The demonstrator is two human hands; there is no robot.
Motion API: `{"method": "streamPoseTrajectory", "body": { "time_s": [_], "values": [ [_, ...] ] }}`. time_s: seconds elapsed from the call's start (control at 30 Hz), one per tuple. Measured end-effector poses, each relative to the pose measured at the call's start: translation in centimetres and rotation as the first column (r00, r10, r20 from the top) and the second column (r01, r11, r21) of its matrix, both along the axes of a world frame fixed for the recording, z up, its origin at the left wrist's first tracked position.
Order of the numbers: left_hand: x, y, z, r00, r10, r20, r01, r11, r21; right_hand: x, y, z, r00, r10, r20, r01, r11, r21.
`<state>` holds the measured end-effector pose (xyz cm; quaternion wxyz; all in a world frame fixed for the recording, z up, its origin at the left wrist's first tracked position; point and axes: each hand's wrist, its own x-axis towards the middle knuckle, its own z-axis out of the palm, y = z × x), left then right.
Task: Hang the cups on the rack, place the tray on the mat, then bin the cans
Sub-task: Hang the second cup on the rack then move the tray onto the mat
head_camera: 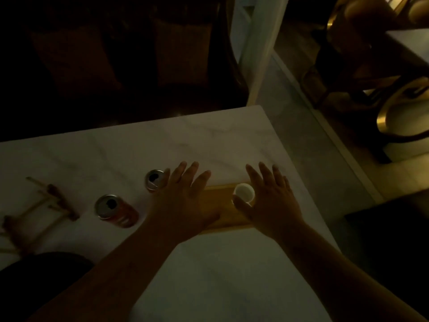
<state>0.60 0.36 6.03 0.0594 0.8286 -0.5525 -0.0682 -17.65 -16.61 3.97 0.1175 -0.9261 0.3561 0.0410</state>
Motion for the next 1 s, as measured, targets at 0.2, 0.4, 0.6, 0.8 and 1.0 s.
{"method": "streamPoseTrajectory", "body": {
  "time_s": [0.2,0.4,0.6,0.8,1.0],
  "values": [
    [-2.3,-5.0,-4.0,1.0,-0.028,-0.006,0.028,0.996,0.088,-2.2,-2.2,-3.3,0.999,-0.052,-0.004,0.052,0.994,0.094],
    [-3.1,-8.9,-6.9,0.992,-0.095,-0.077,0.108,0.978,0.179,-2.7,-3.4,-5.6,0.999,0.033,0.033,-0.036,0.995,0.097],
    [-4.4,-10.8,-8.2,0.95,-0.16,-0.27,0.183,0.981,0.061,-2.0,-3.0,-7.0,0.999,0.025,0.036,-0.028,0.995,0.092],
    [-5.0,-11.3,-8.2,0.905,-0.01,-0.426,-0.002,1.0,-0.028,-1.5,-2.2,-8.0,0.845,-0.397,0.358,0.177,0.84,0.513],
    [-4.0,-9.0,-4.5,0.795,0.108,-0.597,-0.266,0.947,-0.182,0.6,-1.1,-4.9,0.514,-0.858,0.001,0.064,0.04,0.997]
  ]
}}
